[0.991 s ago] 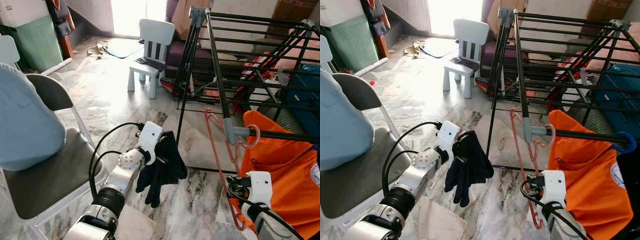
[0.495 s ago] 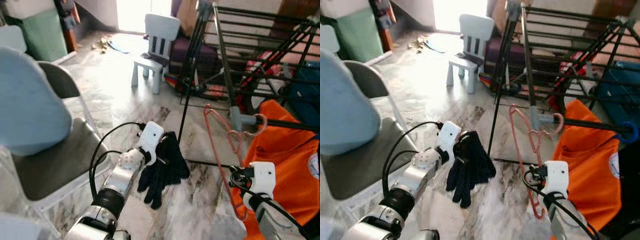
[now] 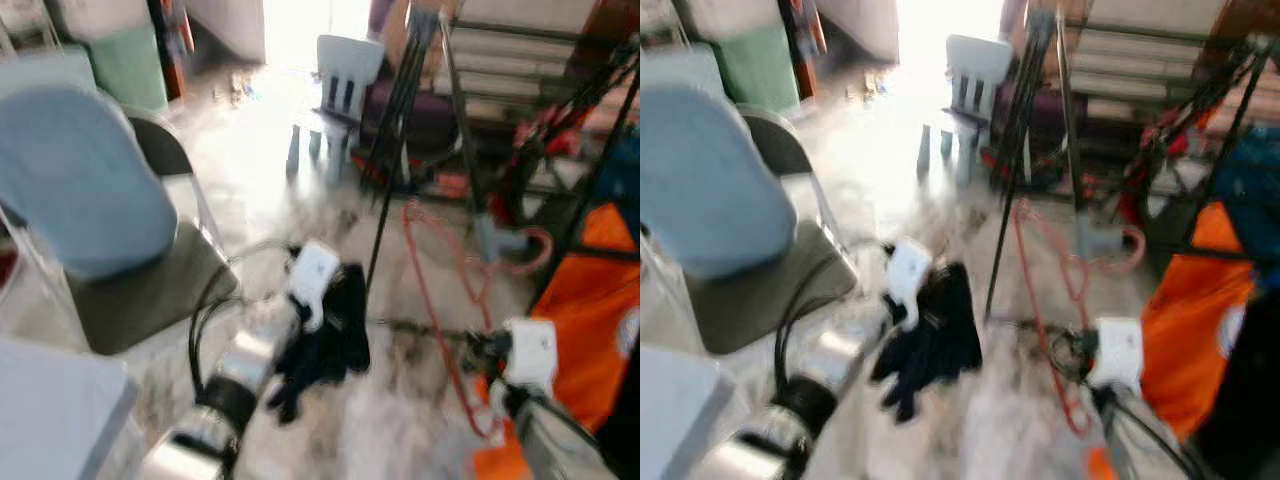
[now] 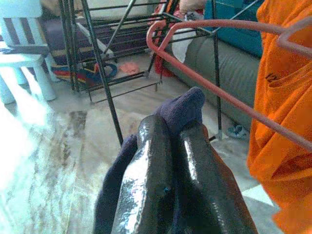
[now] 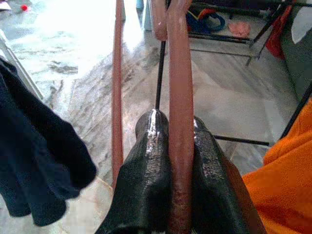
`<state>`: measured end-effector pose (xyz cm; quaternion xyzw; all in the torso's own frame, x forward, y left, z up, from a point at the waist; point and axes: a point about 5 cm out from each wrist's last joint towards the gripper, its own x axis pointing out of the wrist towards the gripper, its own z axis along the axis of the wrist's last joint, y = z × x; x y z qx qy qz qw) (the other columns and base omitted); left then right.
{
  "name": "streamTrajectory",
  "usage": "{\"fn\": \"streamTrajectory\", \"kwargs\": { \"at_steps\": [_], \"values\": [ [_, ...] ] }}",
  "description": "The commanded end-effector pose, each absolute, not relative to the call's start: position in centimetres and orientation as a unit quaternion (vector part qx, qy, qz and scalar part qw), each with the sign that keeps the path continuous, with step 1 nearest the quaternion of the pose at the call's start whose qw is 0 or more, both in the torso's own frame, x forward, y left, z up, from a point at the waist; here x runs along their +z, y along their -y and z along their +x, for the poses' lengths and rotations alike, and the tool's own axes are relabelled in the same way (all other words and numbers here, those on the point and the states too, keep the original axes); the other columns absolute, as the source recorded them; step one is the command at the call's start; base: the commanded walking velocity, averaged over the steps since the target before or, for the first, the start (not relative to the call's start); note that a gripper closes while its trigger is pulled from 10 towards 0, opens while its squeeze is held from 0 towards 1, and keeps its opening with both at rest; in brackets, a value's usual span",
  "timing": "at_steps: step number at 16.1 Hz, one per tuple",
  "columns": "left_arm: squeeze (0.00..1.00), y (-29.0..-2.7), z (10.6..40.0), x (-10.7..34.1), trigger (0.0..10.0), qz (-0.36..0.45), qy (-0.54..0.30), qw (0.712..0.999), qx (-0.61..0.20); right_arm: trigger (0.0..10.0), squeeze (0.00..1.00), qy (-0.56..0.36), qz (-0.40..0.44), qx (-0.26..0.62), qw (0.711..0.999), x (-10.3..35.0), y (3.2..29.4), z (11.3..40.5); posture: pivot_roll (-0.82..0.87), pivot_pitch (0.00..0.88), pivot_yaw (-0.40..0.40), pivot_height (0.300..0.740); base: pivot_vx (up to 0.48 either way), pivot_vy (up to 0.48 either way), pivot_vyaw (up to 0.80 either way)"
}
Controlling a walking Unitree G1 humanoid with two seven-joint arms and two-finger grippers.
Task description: Hang hanger
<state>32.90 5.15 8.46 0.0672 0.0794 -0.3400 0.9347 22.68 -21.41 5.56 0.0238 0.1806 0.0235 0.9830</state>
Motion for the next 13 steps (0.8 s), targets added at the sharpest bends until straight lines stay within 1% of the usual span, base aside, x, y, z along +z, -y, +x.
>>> {"fn": "streamTrajectory", "kwargs": {
  "at_steps": [1,2,5,8,12,13],
  "values": [
    [0.0,-4.7,33.0,9.1,10.0,0.072,-0.064,0.933,-0.347,10.0,0.0,-0.206,0.02,0.032,0.978,4.5,21.2,21.9,-0.05,0.0,-0.07,0.74,-0.368,0.0,0.0],
    [0.0,-4.6,33.0,9.1,10.0,0.072,-0.063,0.933,-0.348,10.0,0.0,-0.197,0.015,0.025,0.98,4.7,21.3,22.0,-0.05,0.0,-0.07,0.74,-0.352,0.0,0.0],
    [0.0,-4.6,33.0,9.1,10.0,0.066,-0.061,0.934,-0.347,10.0,0.0,-0.17,-0.02,-0.005,0.985,5.4,22.3,22.6,-0.05,0.0,-0.065,0.74,0.0,0.0,0.0],
    [0.0,-4.7,33.2,9.2,10.0,0.066,-0.06,0.934,-0.347,10.0,0.0,-0.152,-0.046,-0.037,0.987,6.3,23.9,23.7,-0.05,0.0,-0.059,0.74,0.0,0.0,0.0],
    [0.0,-4.6,33.2,9.3,10.0,0.068,-0.058,0.934,-0.347,10.0,0.0,-0.095,-0.09,-0.081,0.988,8.7,25.7,25.7,-0.04,0.0,-0.061,0.74,0.0,0.0,0.0],
    [0.0,-4.6,33.2,9.3,10.0,0.068,-0.058,0.934,-0.347,10.0,0.0,-0.089,-0.092,-0.084,0.988,9.1,25.7,25.7,-0.04,0.0,-0.065,0.74,0.0,0.0,0.0]
  ]
}}
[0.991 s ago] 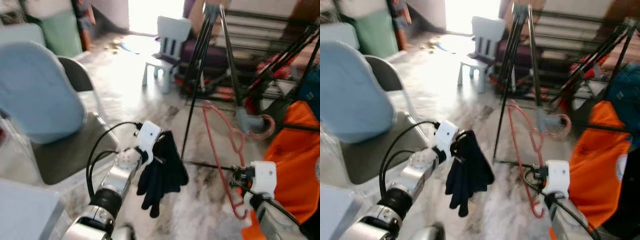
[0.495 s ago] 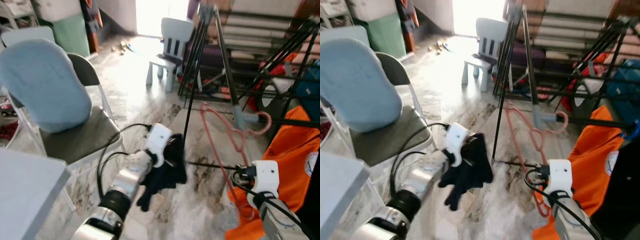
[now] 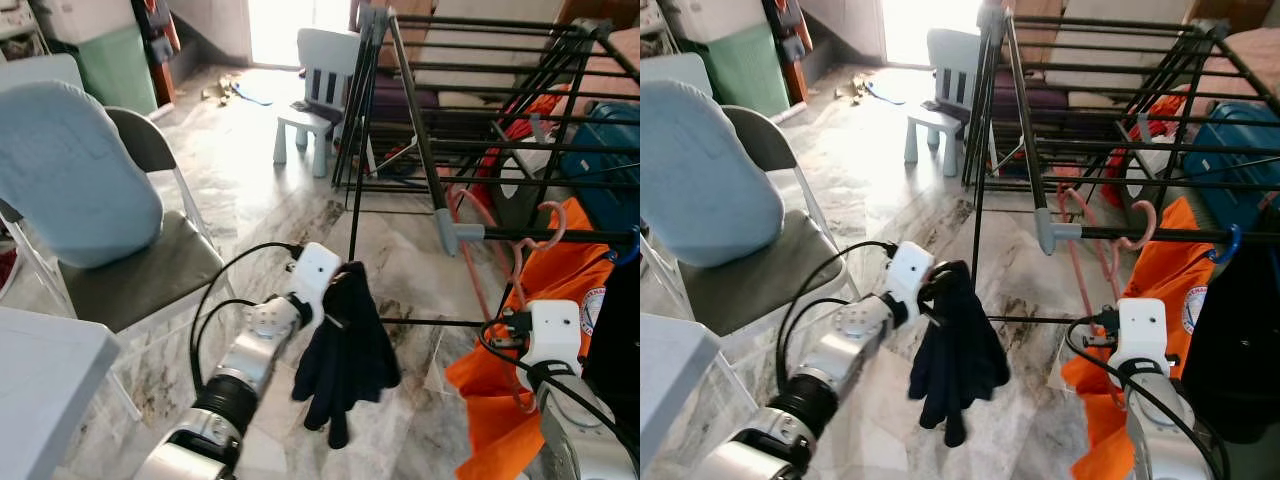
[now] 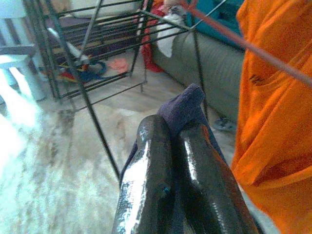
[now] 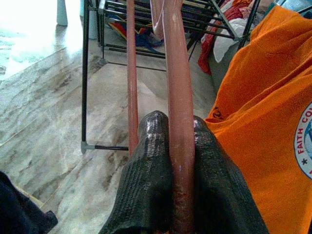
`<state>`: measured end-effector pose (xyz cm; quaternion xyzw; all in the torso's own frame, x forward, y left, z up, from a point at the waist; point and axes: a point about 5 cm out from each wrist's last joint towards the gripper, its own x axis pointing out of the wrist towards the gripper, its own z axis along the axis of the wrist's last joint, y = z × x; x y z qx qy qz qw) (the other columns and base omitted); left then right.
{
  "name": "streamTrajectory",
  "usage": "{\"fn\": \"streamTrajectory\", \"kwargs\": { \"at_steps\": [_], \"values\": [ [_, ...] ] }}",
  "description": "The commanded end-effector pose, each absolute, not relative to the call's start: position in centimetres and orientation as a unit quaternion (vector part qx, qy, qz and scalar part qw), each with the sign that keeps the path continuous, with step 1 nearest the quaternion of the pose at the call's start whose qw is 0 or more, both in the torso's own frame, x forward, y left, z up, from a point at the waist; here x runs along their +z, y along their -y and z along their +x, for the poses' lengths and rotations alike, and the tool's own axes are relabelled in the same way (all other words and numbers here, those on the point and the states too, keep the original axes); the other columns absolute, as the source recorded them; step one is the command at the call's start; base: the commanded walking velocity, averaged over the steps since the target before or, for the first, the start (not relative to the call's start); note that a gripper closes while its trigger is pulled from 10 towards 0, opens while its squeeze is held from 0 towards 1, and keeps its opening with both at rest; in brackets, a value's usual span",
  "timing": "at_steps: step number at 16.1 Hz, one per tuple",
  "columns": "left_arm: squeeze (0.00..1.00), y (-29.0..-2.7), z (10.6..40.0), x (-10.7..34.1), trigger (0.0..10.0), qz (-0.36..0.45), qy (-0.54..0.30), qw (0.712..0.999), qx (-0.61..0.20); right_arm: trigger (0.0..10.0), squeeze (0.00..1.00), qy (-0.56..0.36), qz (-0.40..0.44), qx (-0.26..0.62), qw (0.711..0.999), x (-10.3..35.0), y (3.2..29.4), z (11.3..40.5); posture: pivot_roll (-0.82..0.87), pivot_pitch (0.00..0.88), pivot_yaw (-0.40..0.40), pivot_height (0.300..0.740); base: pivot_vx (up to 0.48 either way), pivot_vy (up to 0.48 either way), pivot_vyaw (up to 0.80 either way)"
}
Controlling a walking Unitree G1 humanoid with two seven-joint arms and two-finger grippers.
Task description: Hang hanger
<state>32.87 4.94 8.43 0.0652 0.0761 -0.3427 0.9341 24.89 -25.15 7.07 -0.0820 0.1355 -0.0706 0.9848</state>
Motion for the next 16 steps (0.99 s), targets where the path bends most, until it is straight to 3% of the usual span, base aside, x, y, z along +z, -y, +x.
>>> {"fn": "streamTrajectory", "kwargs": {
  "at_steps": [1,9,13,16],
  "values": [
    [0.0,-4.7,33.2,9.4,10.0,0.067,-0.057,0.934,-0.346,10.0,0.0,-0.086,-0.094,-0.082,0.989,9.3,25.4,25.1,-0.04,0.0,-0.069,0.74,0.0,0.0,0.0],
    [0.0,-4.5,33.1,9.4,10.0,0.058,-0.058,0.929,-0.361,10.0,0.0,-0.123,-0.101,-0.036,0.987,7.0,22.3,19.2,-0.07,0.0,-0.056,0.74,0.0,0.0,0.0],
    [0.0,-4.2,32.9,9.5,10.0,0.054,-0.053,0.927,-0.369,10.0,0.0,-0.137,-0.088,-0.032,0.986,6.3,21.7,18.8,-0.07,0.0,-0.058,0.74,0.0,0.0,0.0],
    [0.0,-4.1,32.9,9.6,10.0,0.055,-0.051,0.926,-0.369,10.0,0.0,-0.132,-0.088,-0.03,0.987,6.5,21.6,19.2,-0.06,0.0,-0.063,0.74,-0.288,0.0,0.0]
  ]
}}
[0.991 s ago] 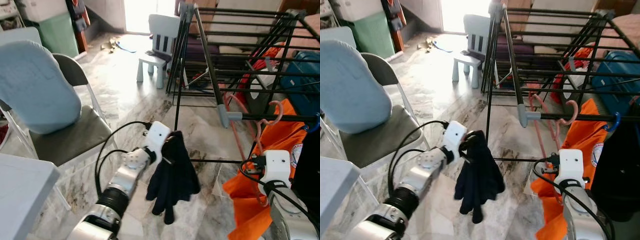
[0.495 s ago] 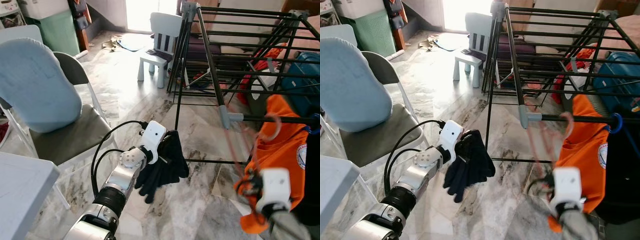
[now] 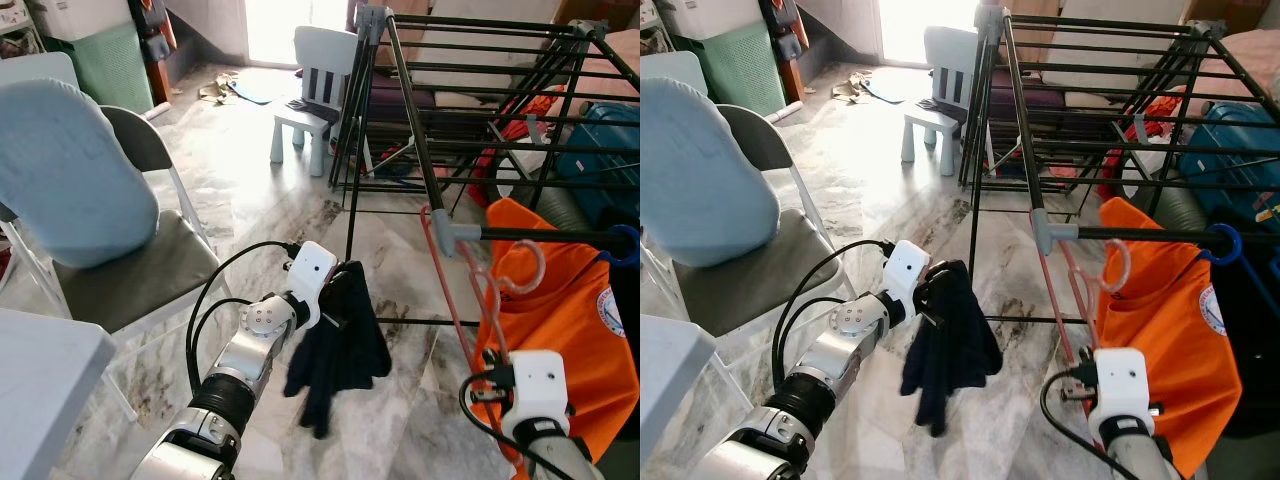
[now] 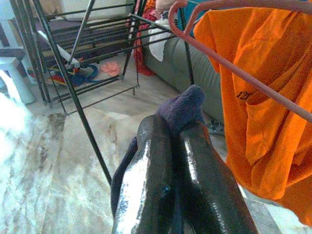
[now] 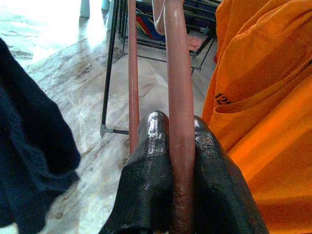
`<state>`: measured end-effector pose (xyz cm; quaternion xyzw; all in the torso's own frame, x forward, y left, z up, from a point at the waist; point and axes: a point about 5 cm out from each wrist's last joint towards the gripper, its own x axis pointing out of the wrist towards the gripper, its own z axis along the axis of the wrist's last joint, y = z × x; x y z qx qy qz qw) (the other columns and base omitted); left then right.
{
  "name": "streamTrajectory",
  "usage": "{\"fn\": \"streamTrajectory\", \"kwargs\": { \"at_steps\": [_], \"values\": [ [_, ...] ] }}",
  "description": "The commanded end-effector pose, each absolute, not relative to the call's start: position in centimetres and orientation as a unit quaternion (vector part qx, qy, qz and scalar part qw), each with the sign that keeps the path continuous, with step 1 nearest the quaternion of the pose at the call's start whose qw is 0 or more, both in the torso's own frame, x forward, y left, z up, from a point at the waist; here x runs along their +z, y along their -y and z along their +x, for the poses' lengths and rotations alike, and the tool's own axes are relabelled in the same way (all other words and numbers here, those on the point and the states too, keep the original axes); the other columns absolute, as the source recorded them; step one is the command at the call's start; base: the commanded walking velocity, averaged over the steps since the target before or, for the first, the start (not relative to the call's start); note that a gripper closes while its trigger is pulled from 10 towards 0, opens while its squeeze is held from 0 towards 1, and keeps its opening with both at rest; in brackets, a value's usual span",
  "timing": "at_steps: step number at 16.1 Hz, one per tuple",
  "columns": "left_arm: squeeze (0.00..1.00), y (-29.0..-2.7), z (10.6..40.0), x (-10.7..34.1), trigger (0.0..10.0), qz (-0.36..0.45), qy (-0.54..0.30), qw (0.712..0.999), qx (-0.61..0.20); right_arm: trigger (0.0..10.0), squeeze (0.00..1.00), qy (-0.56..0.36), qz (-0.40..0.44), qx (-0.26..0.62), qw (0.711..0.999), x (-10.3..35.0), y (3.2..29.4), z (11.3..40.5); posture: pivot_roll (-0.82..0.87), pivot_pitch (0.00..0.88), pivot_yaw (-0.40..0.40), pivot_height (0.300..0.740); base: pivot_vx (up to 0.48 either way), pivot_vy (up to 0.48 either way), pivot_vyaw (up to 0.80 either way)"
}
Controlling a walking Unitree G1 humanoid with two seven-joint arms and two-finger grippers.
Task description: Hang hanger
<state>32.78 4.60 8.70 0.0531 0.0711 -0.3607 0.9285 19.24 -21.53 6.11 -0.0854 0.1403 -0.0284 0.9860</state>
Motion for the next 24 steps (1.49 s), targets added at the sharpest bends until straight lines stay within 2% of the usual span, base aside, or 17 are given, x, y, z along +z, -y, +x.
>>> {"fn": "streamTrajectory", "kwargs": {
  "at_steps": [1,24],
  "values": [
    [0.0,-4.2,33.0,9.6,10.0,0.057,-0.05,0.927,-0.369,10.0,0.0,-0.131,-0.088,-0.031,0.987,6.5,21.7,19.4,-0.06,0.0,-0.064,0.74,-0.326,0.0,0.0],
    [0.0,-4.2,33.0,9.7,10.0,0.072,-0.046,0.924,-0.373,10.0,0.0,-0.129,-0.084,-0.021,0.988,6.6,21.4,21.1,-0.05,0.0,-0.068,0.74,-0.351,0.0,0.0]
  ]
}}
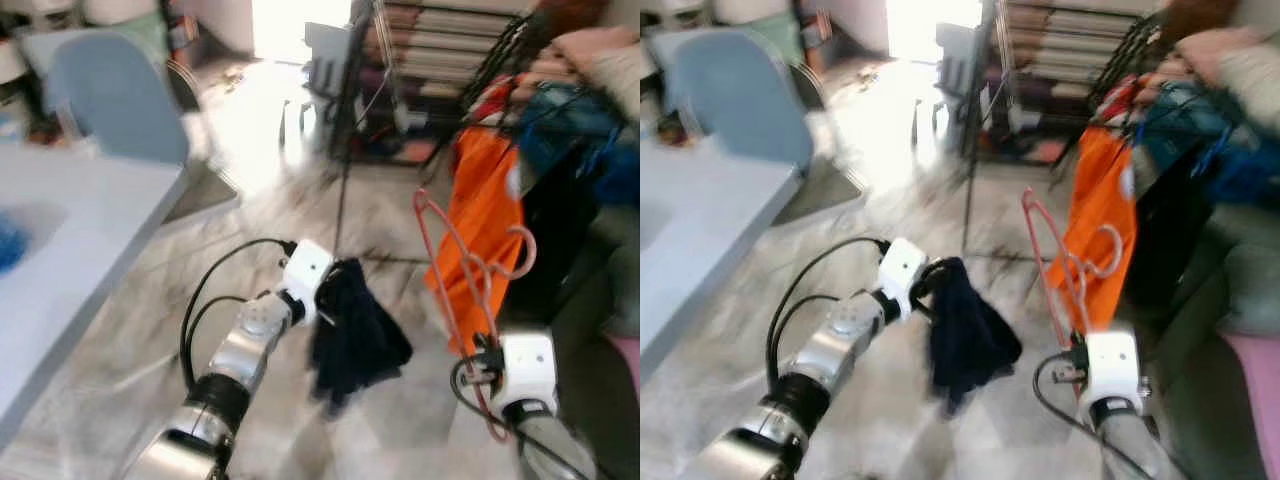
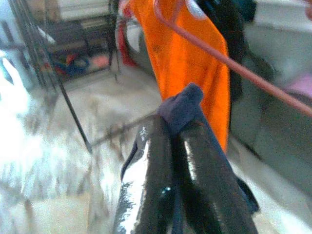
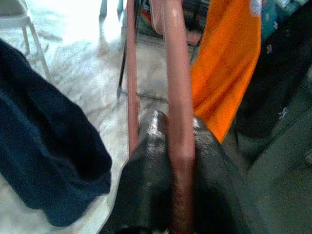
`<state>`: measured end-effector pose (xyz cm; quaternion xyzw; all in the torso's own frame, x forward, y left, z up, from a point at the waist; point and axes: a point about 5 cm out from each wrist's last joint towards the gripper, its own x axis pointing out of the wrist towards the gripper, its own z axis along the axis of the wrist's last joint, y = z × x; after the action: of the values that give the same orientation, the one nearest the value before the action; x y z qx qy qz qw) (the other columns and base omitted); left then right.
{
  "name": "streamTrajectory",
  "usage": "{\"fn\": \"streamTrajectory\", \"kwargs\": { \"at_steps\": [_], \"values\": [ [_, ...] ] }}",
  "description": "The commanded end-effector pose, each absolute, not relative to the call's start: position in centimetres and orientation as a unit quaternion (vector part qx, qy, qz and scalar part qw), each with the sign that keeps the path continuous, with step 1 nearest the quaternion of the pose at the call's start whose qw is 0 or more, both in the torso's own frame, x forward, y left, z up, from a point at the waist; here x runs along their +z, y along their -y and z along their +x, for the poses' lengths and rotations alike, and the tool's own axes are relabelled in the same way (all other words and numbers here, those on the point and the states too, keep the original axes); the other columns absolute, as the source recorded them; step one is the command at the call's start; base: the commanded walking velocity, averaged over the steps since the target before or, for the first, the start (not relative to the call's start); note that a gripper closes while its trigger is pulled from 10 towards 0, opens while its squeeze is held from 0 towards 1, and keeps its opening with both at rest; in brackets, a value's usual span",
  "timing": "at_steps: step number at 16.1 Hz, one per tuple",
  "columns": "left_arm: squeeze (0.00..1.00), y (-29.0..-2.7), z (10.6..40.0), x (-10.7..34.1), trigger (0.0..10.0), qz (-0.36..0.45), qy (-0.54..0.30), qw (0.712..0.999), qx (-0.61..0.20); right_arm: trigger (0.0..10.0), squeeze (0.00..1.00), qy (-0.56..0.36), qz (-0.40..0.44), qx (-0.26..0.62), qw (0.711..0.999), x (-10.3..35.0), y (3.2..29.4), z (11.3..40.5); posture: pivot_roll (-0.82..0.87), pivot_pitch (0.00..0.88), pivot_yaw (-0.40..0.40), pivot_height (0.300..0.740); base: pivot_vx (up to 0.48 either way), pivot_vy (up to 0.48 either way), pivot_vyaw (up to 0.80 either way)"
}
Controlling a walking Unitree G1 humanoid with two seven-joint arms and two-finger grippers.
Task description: Hang hanger
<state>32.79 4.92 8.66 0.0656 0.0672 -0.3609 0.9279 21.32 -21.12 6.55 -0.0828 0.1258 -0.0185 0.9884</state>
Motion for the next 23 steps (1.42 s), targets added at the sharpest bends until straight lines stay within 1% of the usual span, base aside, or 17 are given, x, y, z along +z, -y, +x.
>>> {"fn": "streamTrajectory", "kwargs": {
  "at_steps": [1,4,8,12,15,16,17,18,19,20,21,23],
  "values": [
    [0.0,-4.2,33.0,9.6,10.0,0.073,-0.046,0.924,-0.373,10.0,0.0,-0.131,-0.083,-0.02,0.988,6.5,21.4,21.1,-0.05,0.0,-0.069,0.74,-0.394,0.0,-0.49],
    [0.0,-4.3,33.0,9.6,10.0,0.073,-0.043,0.924,-0.373,10.0,0.0,-0.133,-0.082,-0.016,0.988,6.4,21.3,21.1,-0.05,0.0,-0.072,0.74,-0.345,0.0,-0.63],
    [0.0,-4.7,33.5,10.1,10.0,0.068,-0.038,0.928,-0.363,10.0,0.0,-0.132,-0.083,-0.012,0.988,6.5,21.2,21.5,-0.05,0.0,-0.069,0.74,0.0,0.0,-0.69],
    [0.0,-4.9,34.0,10.6,10.0,0.057,-0.031,0.931,-0.36,10.0,0.0,-0.132,-0.083,-0.009,0.988,6.5,21.0,21.7,-0.05,0.0,-0.062,0.74,0.0,0.0,0.0],
    [0.0,-5.2,34.3,10.8,10.0,0.075,-0.026,0.933,-0.35,10.0,0.0,-0.135,-0.083,-0.01,0.987,6.4,21.1,21.6,-0.05,0.0,-0.058,0.74,0.0,0.0,0.0],
    [0.0,-5.4,34.5,11.0,10.0,0.1,-0.016,0.929,-0.355,10.0,0.0,-0.138,-0.082,-0.006,0.987,6.4,21.3,21.5,-0.05,0.0,-0.058,0.74,0.0,0.0,0.0],
    [0.0,-5.7,35.0,11.7,10.0,0.153,0.005,0.917,-0.368,10.0,0.0,-0.141,-0.082,0.008,0.986,6.9,21.8,21.5,-0.05,0.0,-0.058,0.74,0.0,0.0,0.0],
    [0.0,-5.9,35.4,12.3,10.0,0.176,0.014,0.909,-0.378,10.0,0.0,-0.142,-0.085,0.025,0.986,7.4,22.2,21.5,-0.05,0.0,-0.058,0.74,0.0,0.0,0.0],
    [0.0,-5.9,35.5,12.5,10.0,0.181,0.017,0.907,-0.38,10.0,0.0,-0.142,-0.084,0.029,0.986,7.5,22.2,21.5,-0.05,0.0,-0.058,0.74,0.0,0.0,0.0],
    [0.0,-6.3,36.4,13.7,10.0,0.319,0.061,0.87,-0.371,10.0,0.0,-0.157,-0.118,0.053,0.979,8.2,23.3,21.4,-0.05,0.0,-0.058,0.74,0.0,0.0,0.0],
    [0.0,-6.5,36.6,14.3,10.0,0.386,0.09,0.839,-0.373,10.0,0.0,-0.163,-0.143,0.071,0.974,8.7,23.9,21.3,-0.05,0.0,-0.058,0.74,0.0,0.0,0.0],
    [0.0,-6.6,37.2,15.0,10.0,0.395,0.091,0.839,-0.362,10.0,0.0,-0.174,-0.182,0.102,0.962,9.3,24.6,21.1,-0.07,0.0,-0.049,0.74,0.0,0.0,0.0]
  ]
}}
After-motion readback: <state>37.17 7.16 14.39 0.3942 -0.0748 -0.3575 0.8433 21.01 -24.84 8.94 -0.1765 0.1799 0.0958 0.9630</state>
